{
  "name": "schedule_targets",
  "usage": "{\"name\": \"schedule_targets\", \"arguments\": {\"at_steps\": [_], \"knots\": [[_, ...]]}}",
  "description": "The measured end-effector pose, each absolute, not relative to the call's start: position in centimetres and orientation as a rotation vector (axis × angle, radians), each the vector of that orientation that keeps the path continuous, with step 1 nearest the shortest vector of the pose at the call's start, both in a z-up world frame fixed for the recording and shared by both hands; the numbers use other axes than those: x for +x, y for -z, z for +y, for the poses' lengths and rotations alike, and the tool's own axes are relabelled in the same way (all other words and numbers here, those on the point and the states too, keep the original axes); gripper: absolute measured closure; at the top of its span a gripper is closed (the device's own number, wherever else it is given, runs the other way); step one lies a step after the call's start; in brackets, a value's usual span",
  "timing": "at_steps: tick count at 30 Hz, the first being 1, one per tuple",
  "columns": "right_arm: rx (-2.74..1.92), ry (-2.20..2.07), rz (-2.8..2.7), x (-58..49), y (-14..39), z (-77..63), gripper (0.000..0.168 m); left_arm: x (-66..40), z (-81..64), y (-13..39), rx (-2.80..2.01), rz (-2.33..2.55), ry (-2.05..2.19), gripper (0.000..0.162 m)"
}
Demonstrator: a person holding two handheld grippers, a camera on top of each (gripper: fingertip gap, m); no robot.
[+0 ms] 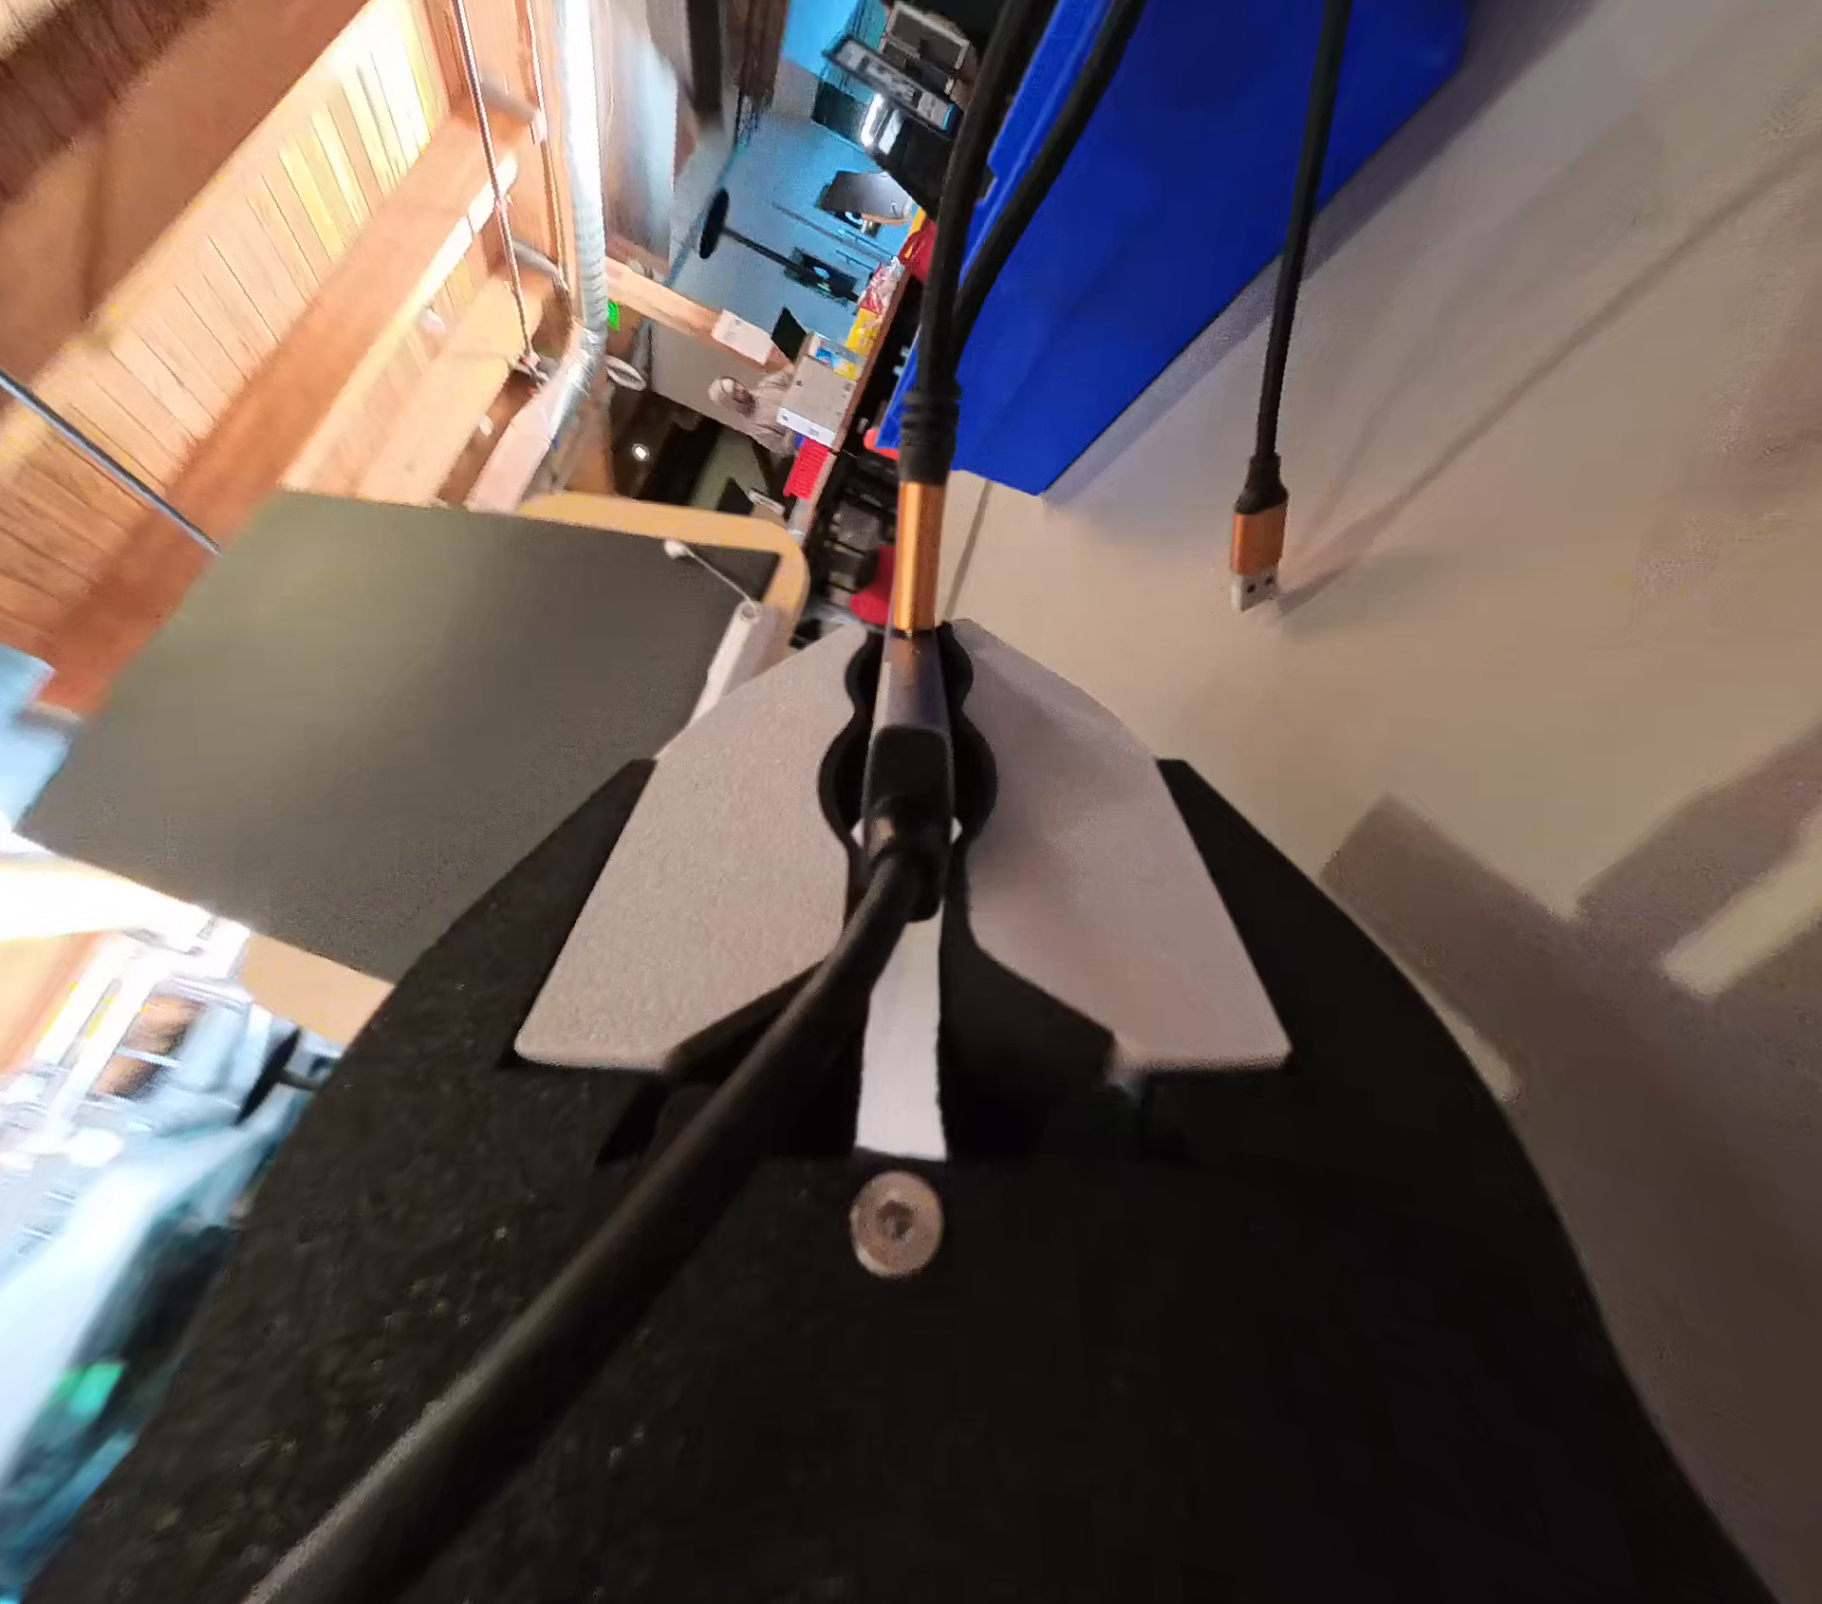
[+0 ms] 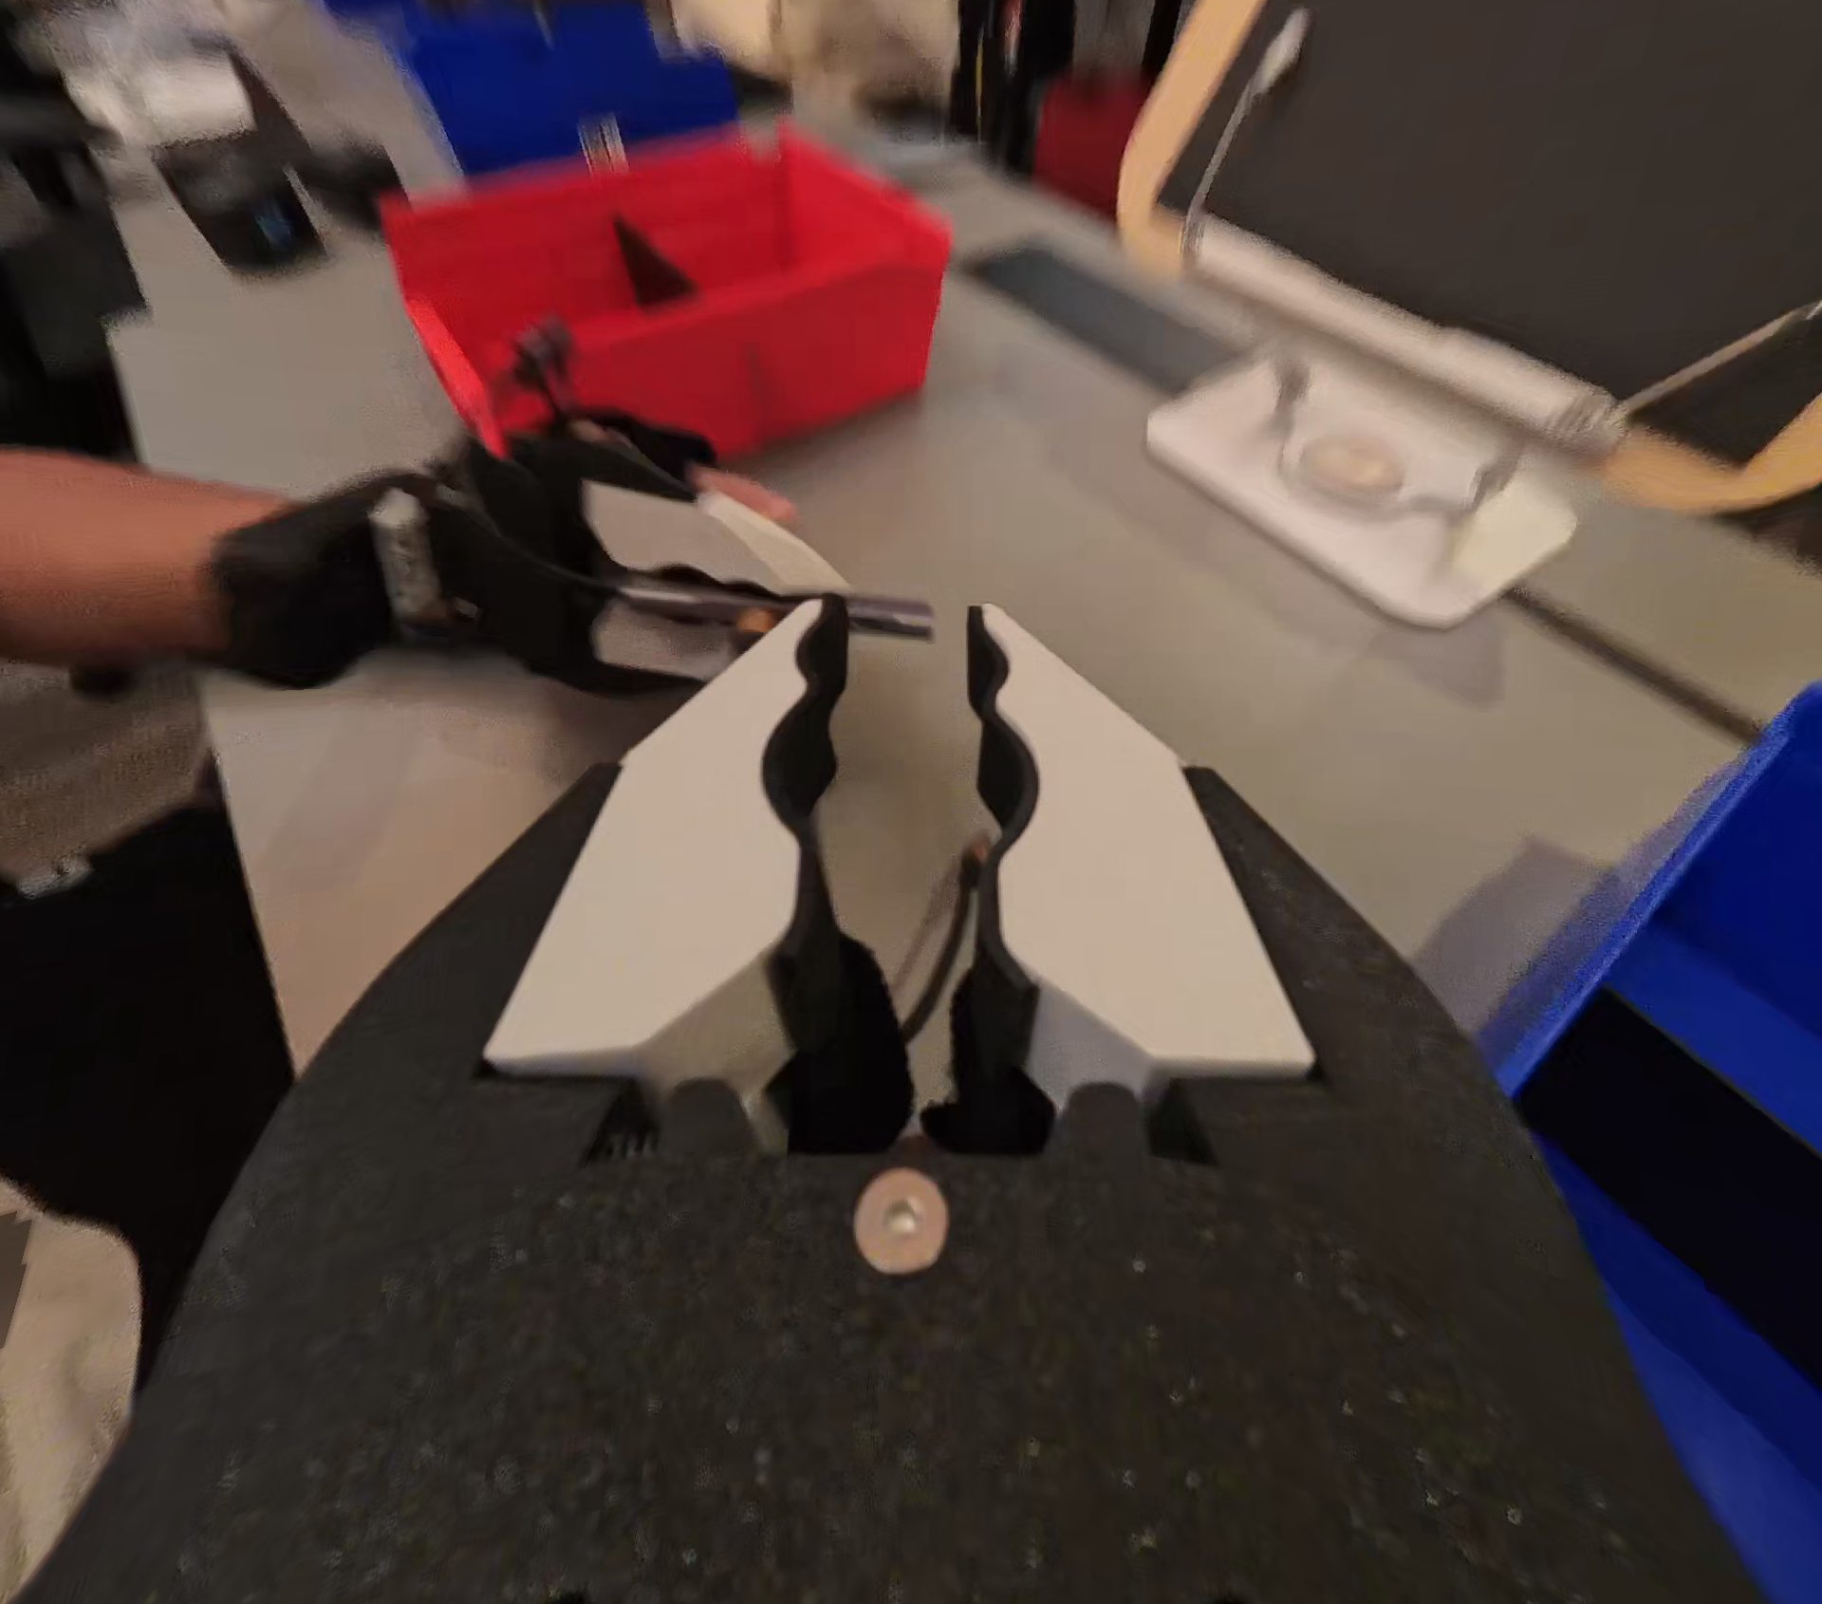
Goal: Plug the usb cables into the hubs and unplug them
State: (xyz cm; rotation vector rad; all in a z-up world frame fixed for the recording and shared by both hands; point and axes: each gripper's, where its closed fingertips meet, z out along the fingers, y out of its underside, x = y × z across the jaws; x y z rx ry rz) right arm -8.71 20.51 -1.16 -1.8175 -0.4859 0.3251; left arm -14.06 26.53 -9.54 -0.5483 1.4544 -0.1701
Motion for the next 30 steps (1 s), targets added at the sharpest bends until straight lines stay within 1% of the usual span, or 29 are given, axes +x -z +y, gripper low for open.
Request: {"name": "schedule_targets", "arguments": {"at_steps": [2,3,5,6,8,10,14,15,19,29,30], "knots": [[-1.603,-0.409,-0.532,-10.7,-0.7,15.9,0.147,-14.1,27.3,9.3,-0.626,1.43,0.237,0.152],[-1.575,-0.462,-0.569,-12.0,-0.2,13.8,0.151,-14.2,27.6,9.2,-0.656,1.418,0.255,0.152],[-1.659,-0.584,-0.604,-14.8,2.9,11.5,0.148,-14.3,28.2,8.9,-0.701,1.393,0.282,0.152],[-1.715,-0.6,-0.555,-15.5,4.5,11.7,0.146,-14.4,28.3,8.7,-0.716,1.383,0.292,0.152],[-1.803,-0.576,-0.448,-16.9,6.6,13.4,0.137,-14.4,28.3,8.6,-0.731,1.376,0.298,0.152],[-1.851,-0.545,-0.345,-17.7,7.8,15.8,0.137,-14.3,28.0,8.6,-0.727,1.382,0.291,0.152],[-1.86,-0.386,-0.2,-16.1,9.6,20.5,0.143,-14.1,27.0,8.5,-0.701,1.389,0.3,0.152],[-1.84,-0.347,-0.174,-15.3,9.5,21.3,0.147,-14.1,26.6,8.4,-0.701,1.387,0.316,0.152],[-1.669,-0.322,-0.204,-14.3,6.9,22.9,0.148,-13.9,25.3,8.2,-0.689,1.39,0.372,0.152],[-1.551,-0.278,-0.251,-13.7,5.7,22.8,0.147,-13.9,24.4,7.6,-0.65,1.376,0.399,0.152],[-1.545,-0.293,-0.255,-13.9,5.7,22.7,0.15,-13.9,24.4,7.6,-0.652,1.377,0.403,0.152]]}}
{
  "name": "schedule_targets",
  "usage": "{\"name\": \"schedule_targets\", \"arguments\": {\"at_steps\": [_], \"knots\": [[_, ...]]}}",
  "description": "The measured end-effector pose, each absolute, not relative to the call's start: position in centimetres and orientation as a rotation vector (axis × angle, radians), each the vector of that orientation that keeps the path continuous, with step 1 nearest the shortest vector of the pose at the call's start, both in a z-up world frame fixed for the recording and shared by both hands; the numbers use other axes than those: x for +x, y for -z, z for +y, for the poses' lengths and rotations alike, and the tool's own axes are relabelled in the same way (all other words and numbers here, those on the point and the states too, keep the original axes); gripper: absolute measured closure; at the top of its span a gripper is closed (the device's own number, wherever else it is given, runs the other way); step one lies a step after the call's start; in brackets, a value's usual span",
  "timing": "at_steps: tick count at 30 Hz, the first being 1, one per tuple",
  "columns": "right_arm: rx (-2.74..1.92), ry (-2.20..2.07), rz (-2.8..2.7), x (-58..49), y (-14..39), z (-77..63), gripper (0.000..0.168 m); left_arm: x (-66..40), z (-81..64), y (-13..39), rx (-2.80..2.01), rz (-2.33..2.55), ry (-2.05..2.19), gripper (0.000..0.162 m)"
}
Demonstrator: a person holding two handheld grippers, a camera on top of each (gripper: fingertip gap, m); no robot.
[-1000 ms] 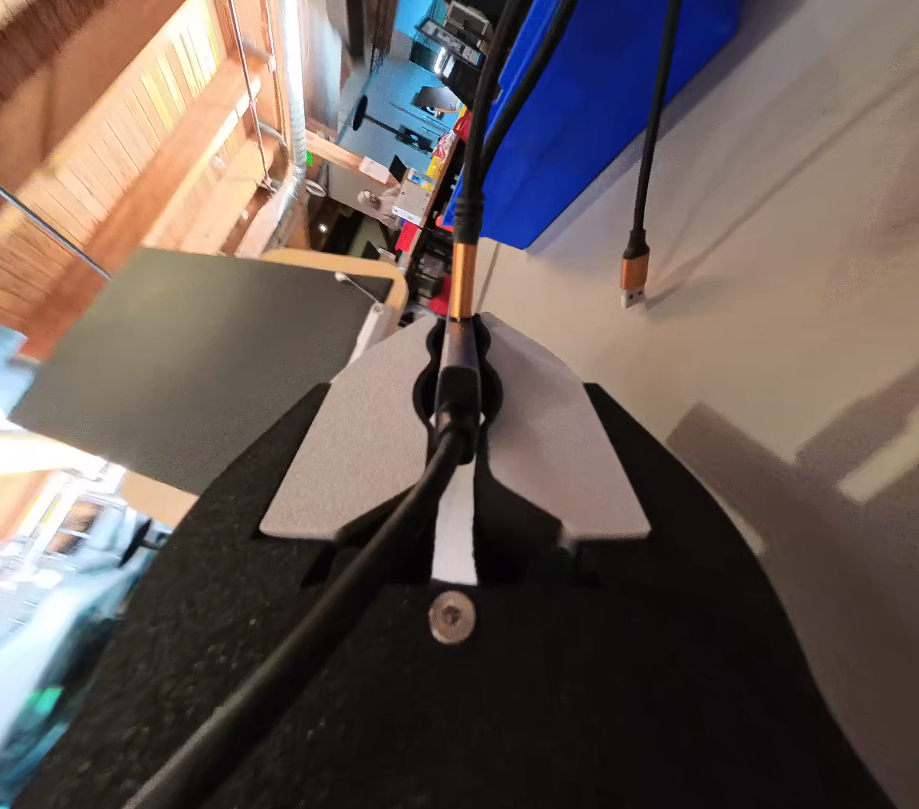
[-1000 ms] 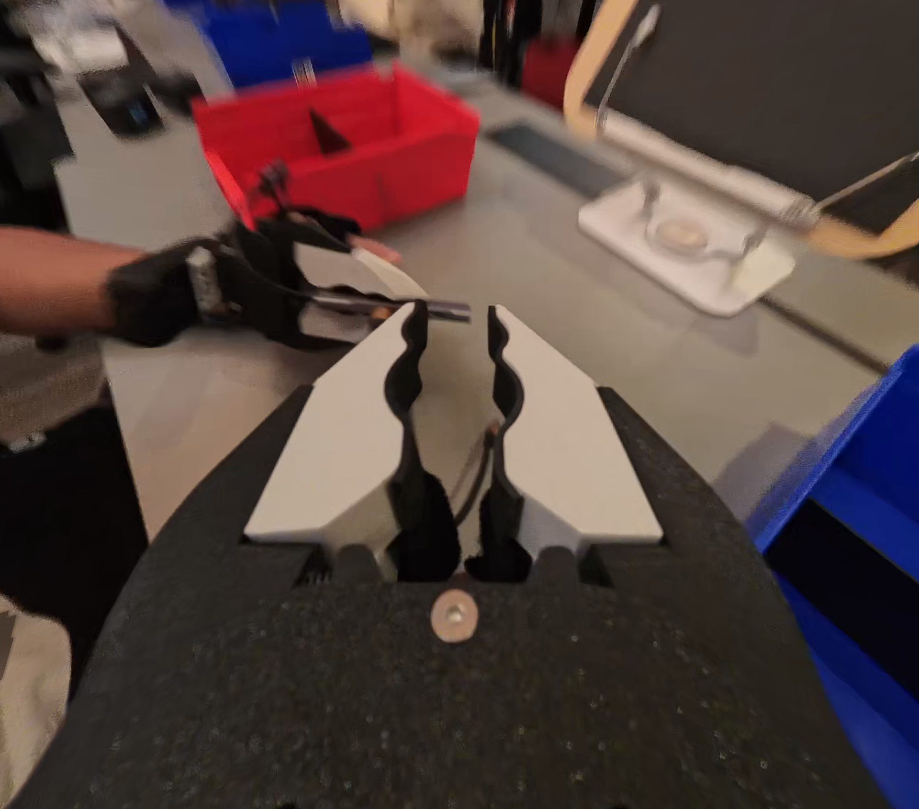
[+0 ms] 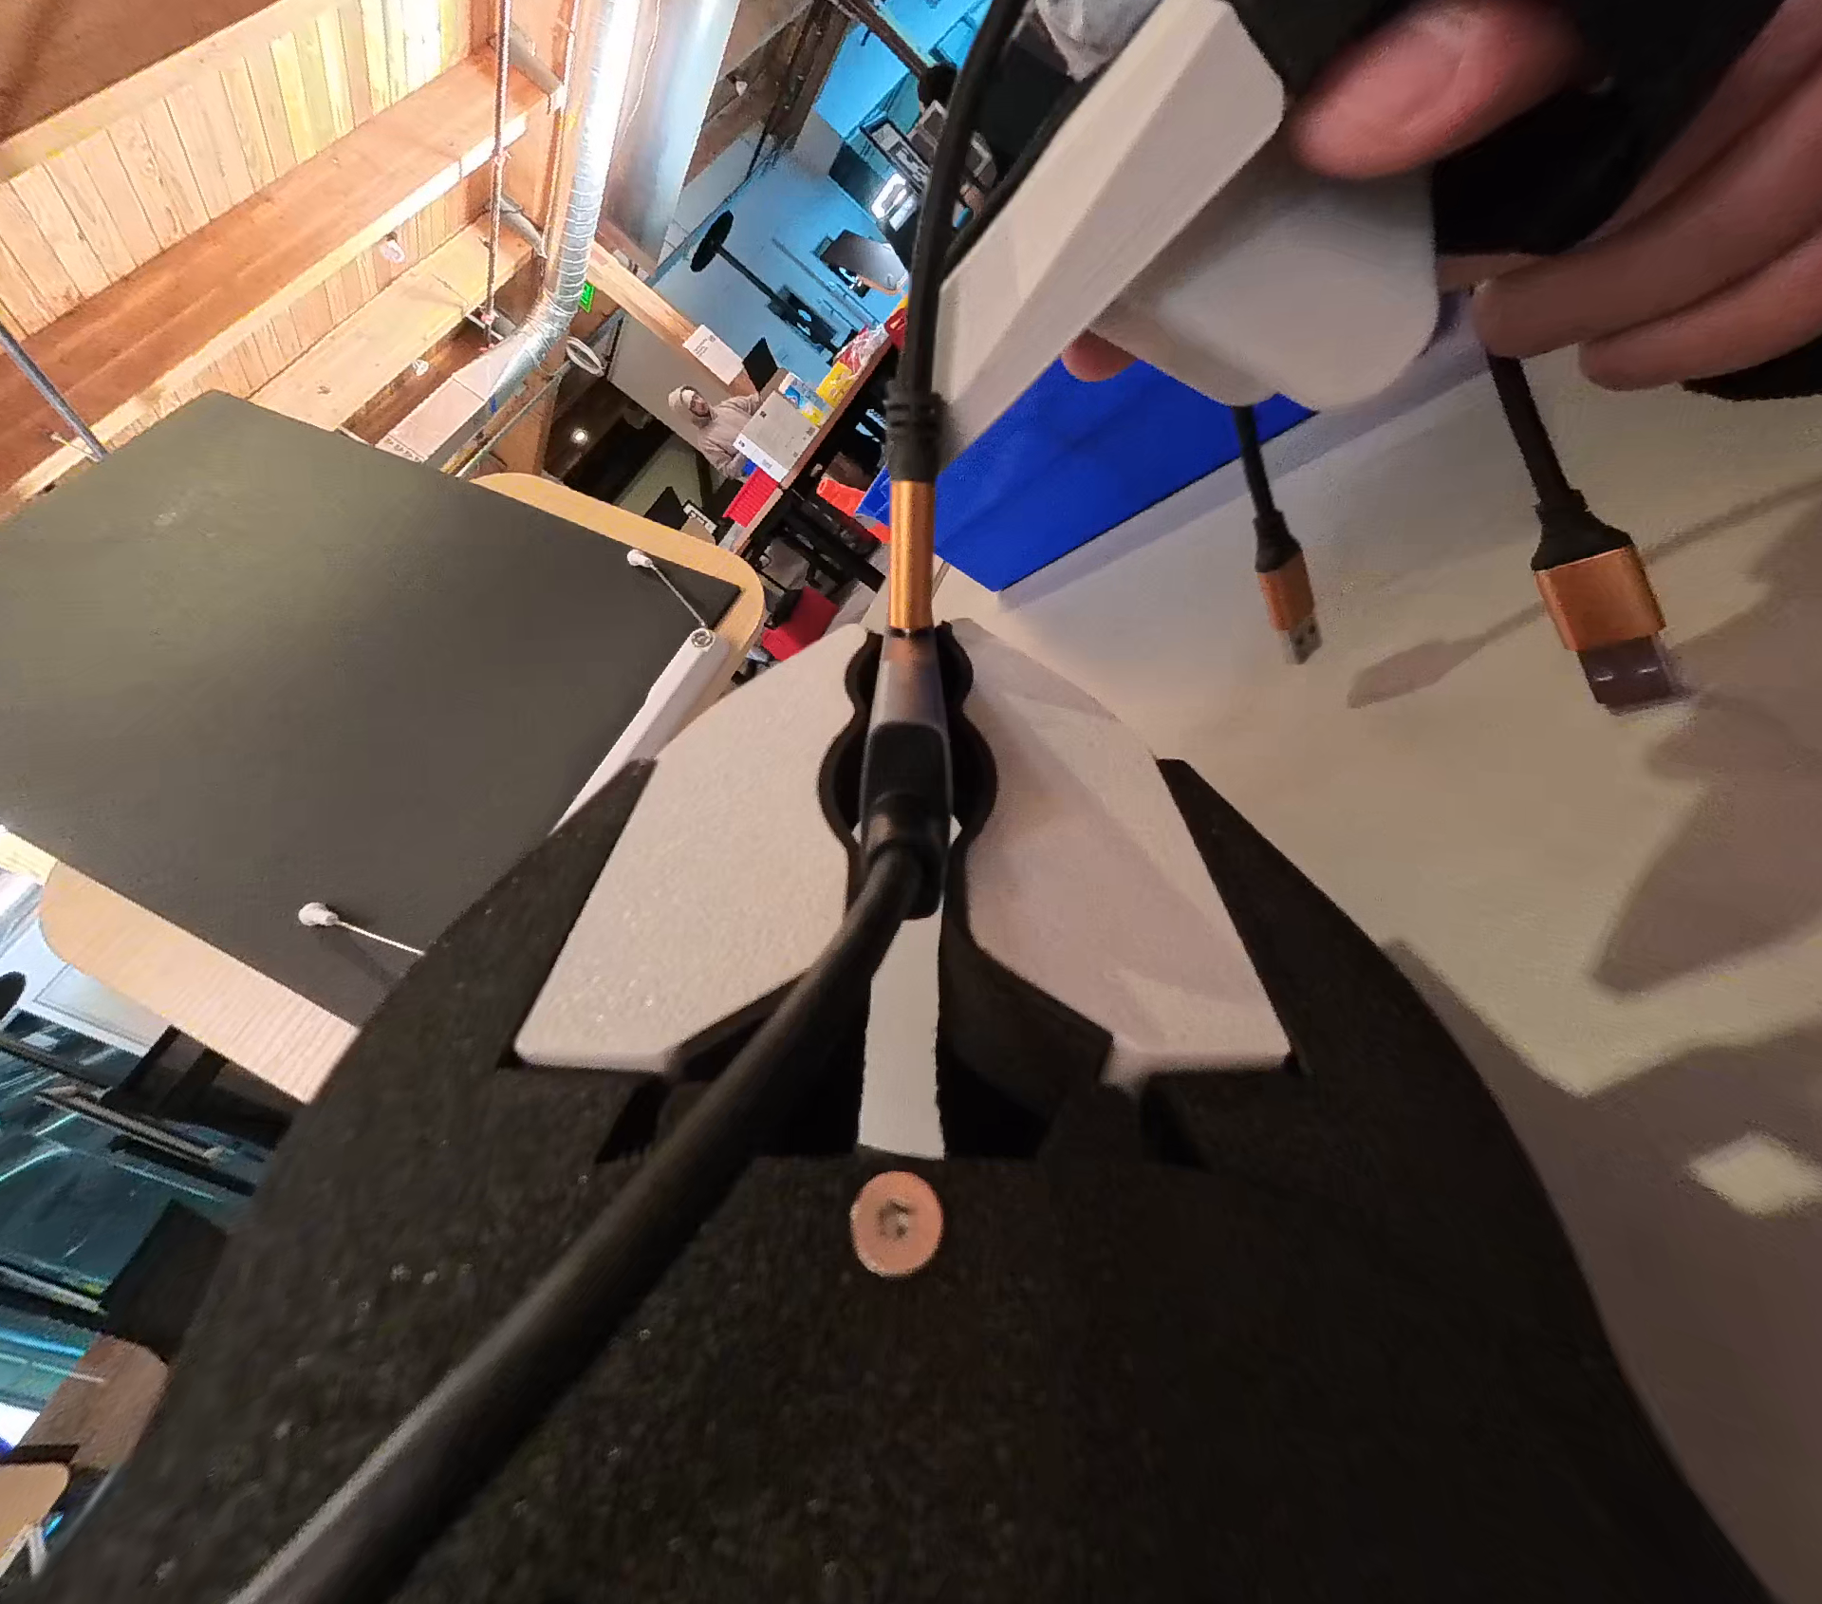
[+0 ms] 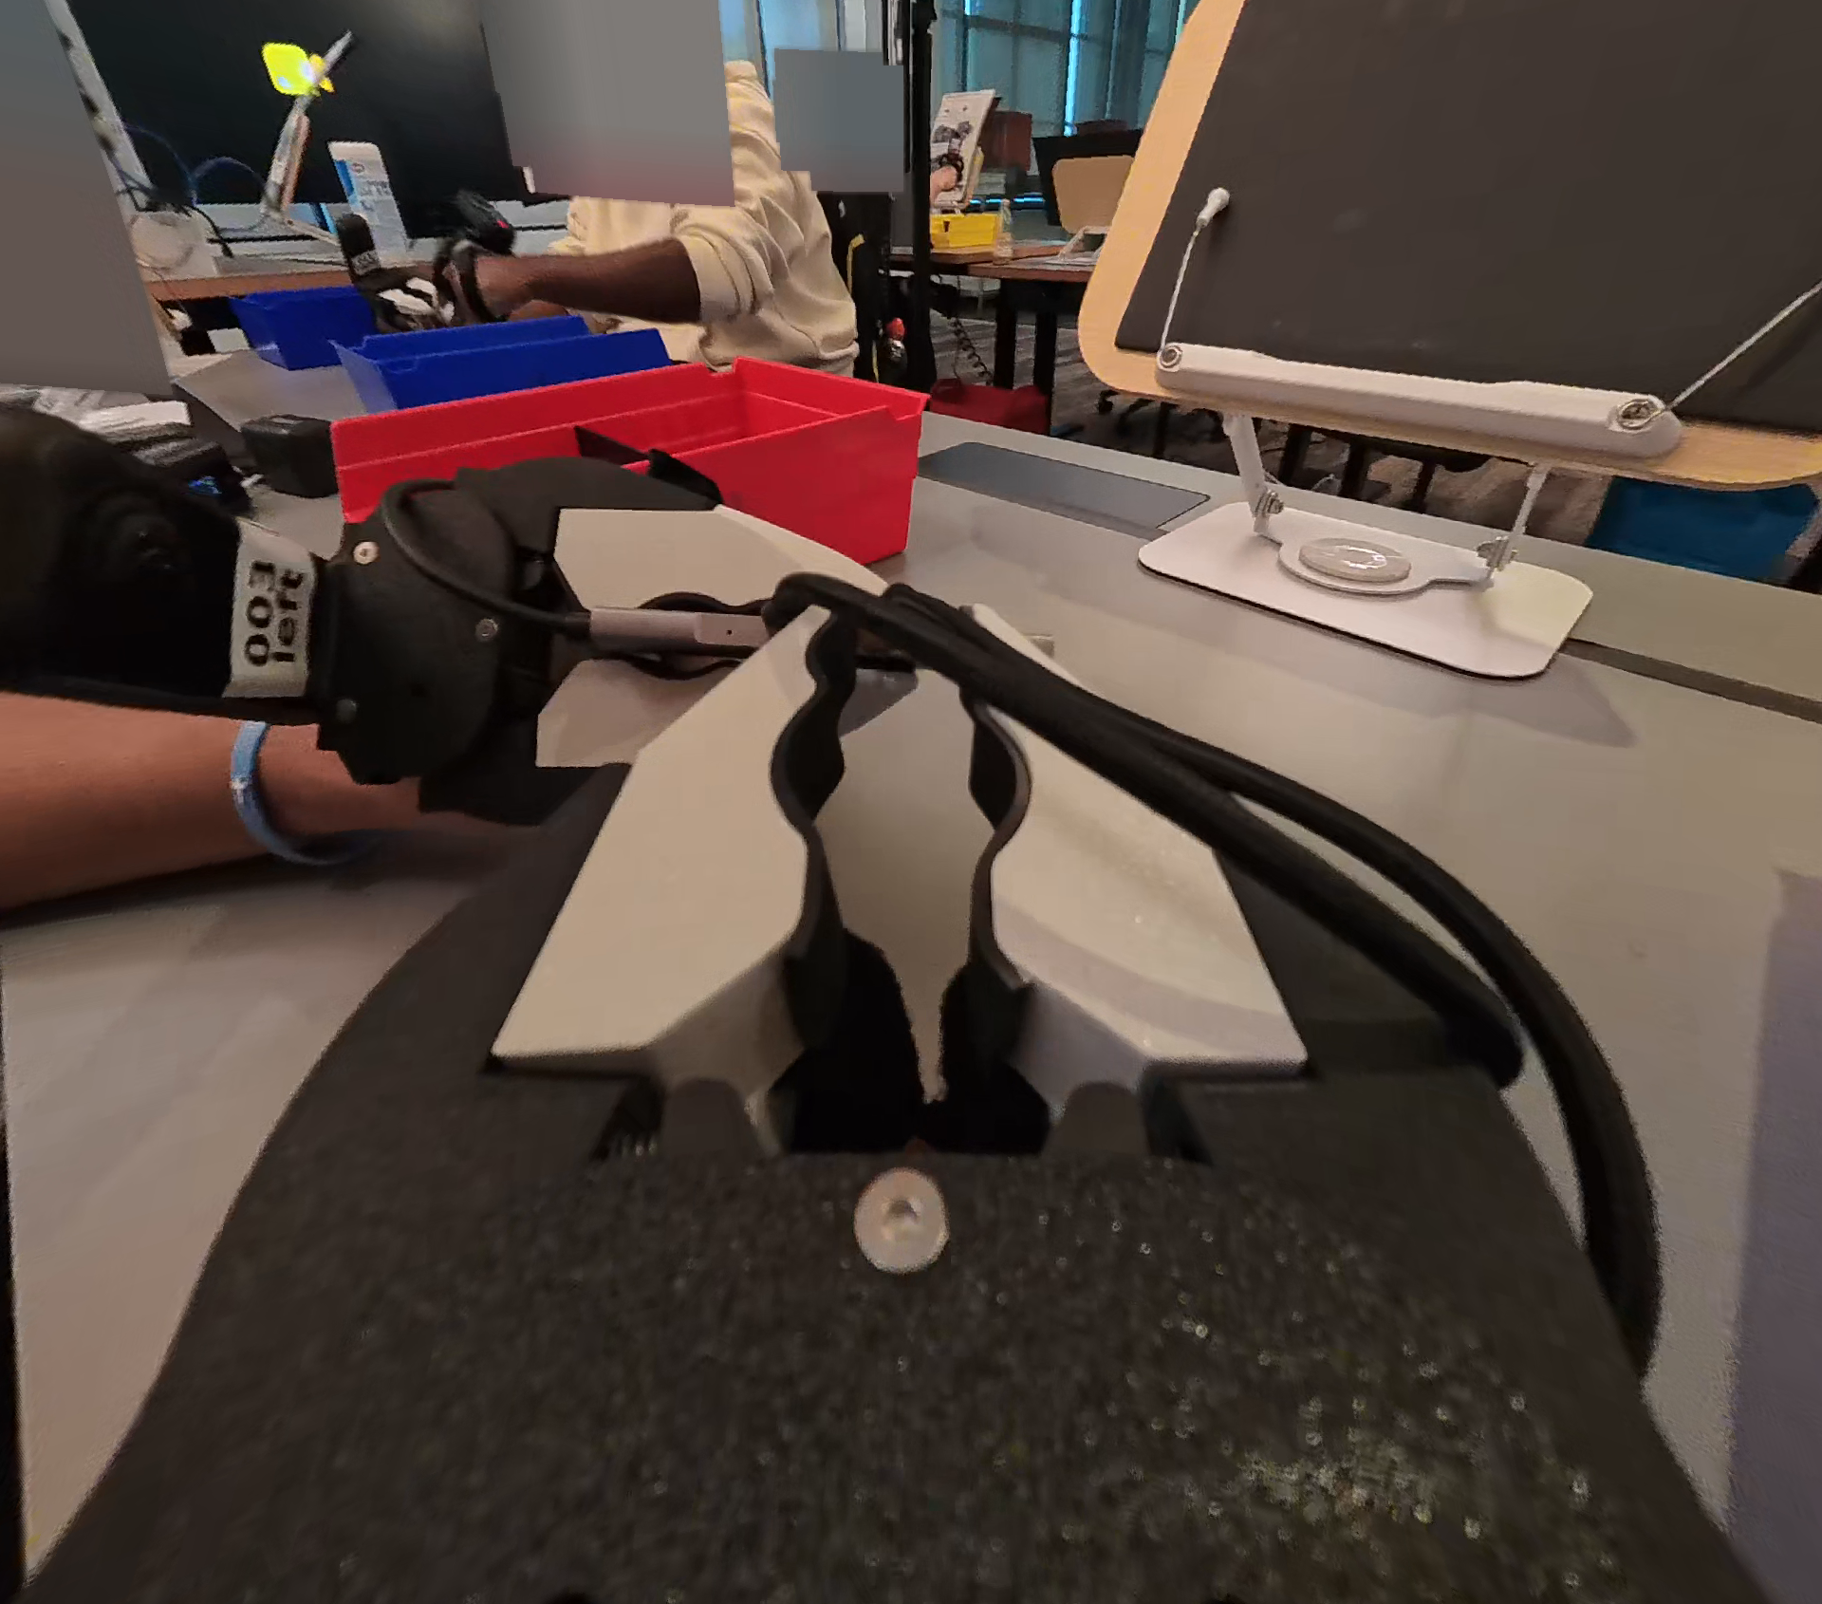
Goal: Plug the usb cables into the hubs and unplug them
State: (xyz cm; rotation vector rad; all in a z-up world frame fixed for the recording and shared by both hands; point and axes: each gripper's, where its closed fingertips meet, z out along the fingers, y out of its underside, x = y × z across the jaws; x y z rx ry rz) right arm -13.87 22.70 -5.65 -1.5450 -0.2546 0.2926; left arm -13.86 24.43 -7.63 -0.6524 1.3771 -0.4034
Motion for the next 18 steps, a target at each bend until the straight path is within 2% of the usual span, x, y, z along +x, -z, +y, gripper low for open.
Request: {"name": "schedule_targets", "arguments": {"at_steps": [7,18], "knots": [[-1.543,-0.291,-0.296,-14.2,5.5,22.2,0.159,-13.8,24.2,7.9,-0.63,1.393,0.395,0.152],[-1.584,-0.349,-0.31,-14.3,6.4,21.8,0.159,-13.8,23.7,8.3,-0.631,1.417,0.401,0.152]]}}
